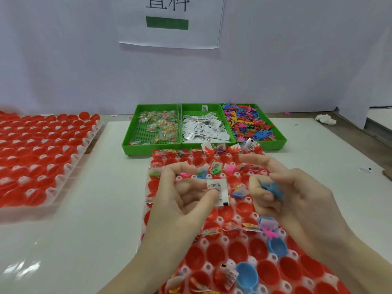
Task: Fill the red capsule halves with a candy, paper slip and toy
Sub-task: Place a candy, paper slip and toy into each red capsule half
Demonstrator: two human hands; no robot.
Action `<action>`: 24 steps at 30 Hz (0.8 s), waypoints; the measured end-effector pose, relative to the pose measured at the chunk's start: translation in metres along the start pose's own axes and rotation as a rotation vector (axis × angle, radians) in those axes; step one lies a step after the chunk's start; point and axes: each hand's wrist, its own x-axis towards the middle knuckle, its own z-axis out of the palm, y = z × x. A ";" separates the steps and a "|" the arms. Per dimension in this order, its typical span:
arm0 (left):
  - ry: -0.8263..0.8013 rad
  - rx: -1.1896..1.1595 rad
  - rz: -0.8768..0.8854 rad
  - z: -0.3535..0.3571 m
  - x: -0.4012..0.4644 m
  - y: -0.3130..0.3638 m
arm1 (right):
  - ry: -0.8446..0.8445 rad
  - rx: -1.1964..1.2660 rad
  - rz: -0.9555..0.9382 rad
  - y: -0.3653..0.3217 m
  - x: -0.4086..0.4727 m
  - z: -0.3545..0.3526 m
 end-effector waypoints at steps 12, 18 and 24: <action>-0.235 0.152 0.069 0.009 -0.015 0.003 | 0.121 -0.302 -0.299 0.002 -0.007 0.002; -0.231 0.165 0.082 0.009 -0.015 0.004 | 0.082 -0.373 -0.285 -0.004 -0.015 0.004; -0.320 0.238 0.118 0.006 -0.019 0.005 | 0.034 -0.552 -0.279 -0.006 -0.020 0.006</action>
